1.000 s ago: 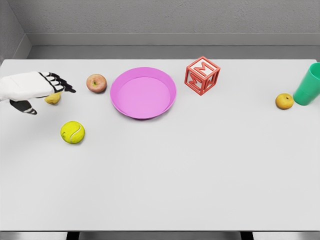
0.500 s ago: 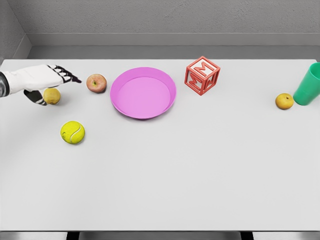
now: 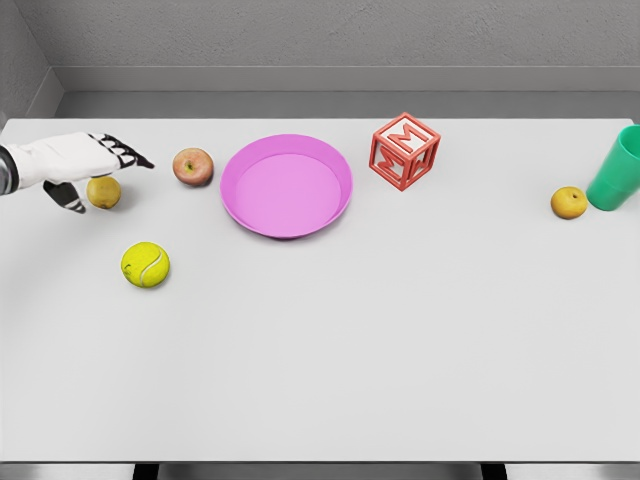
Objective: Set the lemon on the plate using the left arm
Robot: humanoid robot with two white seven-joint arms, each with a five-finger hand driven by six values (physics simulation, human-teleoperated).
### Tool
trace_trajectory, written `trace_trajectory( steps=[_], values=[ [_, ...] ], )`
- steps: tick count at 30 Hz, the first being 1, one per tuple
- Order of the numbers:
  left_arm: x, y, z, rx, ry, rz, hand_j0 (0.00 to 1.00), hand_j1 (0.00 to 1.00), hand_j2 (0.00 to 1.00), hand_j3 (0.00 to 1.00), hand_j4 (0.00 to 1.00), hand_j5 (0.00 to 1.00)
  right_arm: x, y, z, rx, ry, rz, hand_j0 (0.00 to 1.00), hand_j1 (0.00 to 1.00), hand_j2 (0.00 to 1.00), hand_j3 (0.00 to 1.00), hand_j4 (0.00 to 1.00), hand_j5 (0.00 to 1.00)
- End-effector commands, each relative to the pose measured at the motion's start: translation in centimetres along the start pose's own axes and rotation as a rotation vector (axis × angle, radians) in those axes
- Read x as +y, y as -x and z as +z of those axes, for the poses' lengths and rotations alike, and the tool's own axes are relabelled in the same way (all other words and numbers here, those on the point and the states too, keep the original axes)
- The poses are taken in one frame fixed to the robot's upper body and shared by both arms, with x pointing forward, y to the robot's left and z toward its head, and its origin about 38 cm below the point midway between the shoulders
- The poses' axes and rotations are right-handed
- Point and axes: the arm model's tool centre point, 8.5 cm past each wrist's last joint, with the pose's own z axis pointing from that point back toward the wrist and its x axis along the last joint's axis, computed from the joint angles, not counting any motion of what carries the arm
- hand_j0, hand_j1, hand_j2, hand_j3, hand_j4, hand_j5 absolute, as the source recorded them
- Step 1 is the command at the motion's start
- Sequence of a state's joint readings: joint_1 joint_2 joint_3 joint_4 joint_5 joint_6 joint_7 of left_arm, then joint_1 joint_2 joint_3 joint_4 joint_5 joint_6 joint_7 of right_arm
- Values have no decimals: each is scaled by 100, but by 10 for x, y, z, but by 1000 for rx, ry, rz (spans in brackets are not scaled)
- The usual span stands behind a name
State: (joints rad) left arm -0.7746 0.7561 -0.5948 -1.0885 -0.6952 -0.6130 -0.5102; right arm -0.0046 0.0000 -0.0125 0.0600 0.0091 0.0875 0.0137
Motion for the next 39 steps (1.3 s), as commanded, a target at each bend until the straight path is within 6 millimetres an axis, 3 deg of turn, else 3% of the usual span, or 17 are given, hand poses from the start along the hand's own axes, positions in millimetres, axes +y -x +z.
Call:
trace_trajectory(
  steps=[1,15,26,39],
  values=[
    [-2,2,1,10,4,0,100,100,100,100,100,100,0,0,0,1,0,0,100,100,100,100,100,100],
    [-1,7,-9,39,-16,-5,100,100,100,100,100,100,0,0,0,0,0,0,100,100,100,100,100,100],
    [4,15,-1,61,-56,-13,100,100,100,100,100,100,0,0,0,0,0,0,100,100,100,100,100,100],
    [1,10,-7,52,-38,-30,100,100,100,100,100,100,0,0,0,0,0,0,100,100,100,100,100,100]
  ],
)
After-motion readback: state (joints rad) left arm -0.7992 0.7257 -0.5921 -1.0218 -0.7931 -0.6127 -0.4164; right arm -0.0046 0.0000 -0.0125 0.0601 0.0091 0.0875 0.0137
